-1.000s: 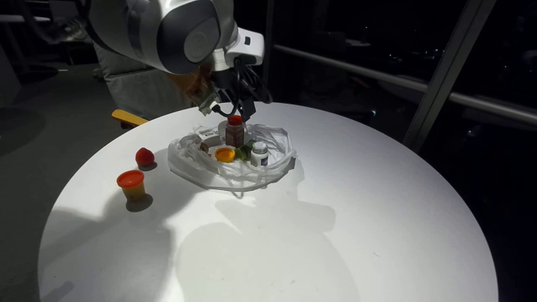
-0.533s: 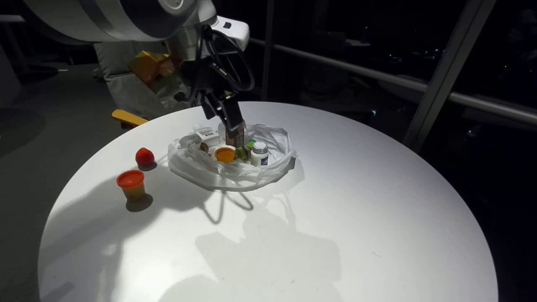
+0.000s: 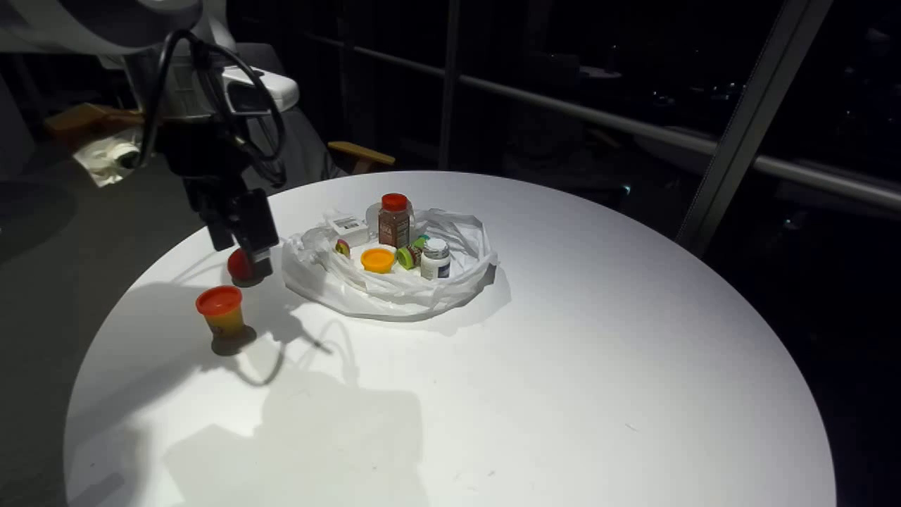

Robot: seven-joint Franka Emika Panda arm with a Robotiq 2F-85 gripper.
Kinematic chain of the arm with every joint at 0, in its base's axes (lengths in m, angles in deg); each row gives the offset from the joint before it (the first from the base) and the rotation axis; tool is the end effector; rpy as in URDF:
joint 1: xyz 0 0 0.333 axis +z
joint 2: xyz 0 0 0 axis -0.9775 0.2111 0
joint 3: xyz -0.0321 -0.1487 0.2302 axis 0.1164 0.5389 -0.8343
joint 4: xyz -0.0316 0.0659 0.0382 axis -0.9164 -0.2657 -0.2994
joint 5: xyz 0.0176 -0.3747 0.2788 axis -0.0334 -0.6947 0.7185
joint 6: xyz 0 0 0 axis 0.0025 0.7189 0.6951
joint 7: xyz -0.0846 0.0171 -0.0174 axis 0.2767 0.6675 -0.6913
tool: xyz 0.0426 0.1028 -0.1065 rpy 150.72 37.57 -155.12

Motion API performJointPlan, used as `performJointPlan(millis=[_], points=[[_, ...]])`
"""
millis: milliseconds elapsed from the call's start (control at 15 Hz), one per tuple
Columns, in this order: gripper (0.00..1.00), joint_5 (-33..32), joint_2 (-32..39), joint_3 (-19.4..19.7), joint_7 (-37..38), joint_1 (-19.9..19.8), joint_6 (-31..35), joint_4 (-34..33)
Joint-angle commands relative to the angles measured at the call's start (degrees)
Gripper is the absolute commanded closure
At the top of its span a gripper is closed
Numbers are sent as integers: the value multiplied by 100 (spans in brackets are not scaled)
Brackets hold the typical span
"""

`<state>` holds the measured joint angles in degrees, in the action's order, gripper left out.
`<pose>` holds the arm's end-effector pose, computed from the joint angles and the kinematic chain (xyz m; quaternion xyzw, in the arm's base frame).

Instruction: Pick up the bottles and small containers from the table and put them in the plastic bag.

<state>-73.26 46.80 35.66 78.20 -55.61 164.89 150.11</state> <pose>0.4944 0.1722 0.0636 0.9948 -0.0951 0.0117 0.0332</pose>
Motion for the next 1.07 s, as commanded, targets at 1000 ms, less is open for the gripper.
performJointPlan(millis=[1000], points=[[0,953,897,-1126,-2188,-848,1480,237]])
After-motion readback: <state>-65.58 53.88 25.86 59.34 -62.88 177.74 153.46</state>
